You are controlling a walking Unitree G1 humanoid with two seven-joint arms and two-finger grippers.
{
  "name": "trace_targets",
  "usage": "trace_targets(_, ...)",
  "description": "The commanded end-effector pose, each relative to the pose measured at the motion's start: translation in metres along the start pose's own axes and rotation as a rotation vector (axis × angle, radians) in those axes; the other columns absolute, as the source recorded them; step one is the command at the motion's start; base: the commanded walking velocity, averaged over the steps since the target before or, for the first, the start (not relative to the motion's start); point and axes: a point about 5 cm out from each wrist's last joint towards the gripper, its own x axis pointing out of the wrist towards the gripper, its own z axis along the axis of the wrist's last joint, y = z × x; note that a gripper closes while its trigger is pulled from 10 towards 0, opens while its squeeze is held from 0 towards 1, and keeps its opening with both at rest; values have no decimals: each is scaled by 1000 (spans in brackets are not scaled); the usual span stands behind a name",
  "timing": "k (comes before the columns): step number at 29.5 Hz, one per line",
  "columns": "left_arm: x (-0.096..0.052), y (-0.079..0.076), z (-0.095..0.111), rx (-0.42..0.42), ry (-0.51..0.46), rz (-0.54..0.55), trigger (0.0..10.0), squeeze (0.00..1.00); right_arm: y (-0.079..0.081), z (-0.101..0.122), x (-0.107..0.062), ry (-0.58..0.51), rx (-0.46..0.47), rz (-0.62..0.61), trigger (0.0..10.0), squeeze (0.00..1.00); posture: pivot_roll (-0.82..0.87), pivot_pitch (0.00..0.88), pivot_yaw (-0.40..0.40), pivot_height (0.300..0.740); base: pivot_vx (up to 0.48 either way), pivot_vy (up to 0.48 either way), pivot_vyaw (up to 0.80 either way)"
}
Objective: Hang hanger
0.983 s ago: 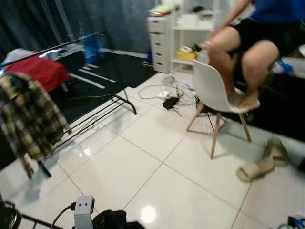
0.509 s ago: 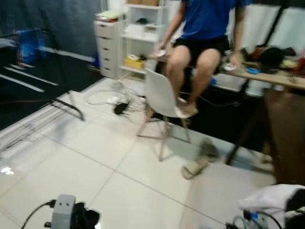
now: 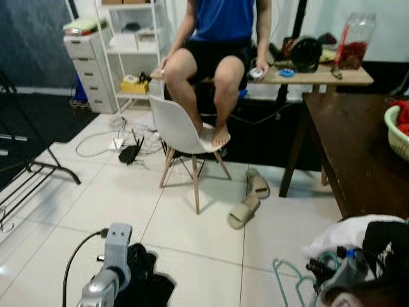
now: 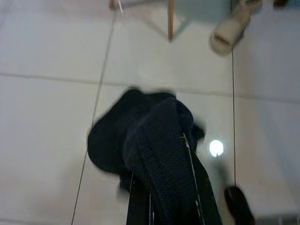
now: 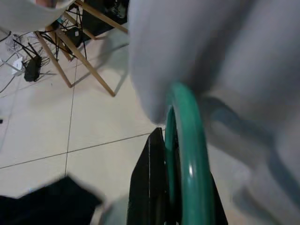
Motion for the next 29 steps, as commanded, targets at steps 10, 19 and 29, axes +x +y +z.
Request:
trace_targets(10,2,14,11,73,-3,49,10000,0,2,-3,2,27,59,12,10000,0,-94,0,83,740,0,0,-800)
trace_targets(19,0,21,6,101,46,60,10000,0,10,-7,3,6,52,30,10000,0,-106,0,209,740,0,0,-800)
trace_targets(29,-2,25,2,51,73,63,10000,0,6,-5,0,-38,75,-13,10000,0,-107,0,256,740,0,0,-720)
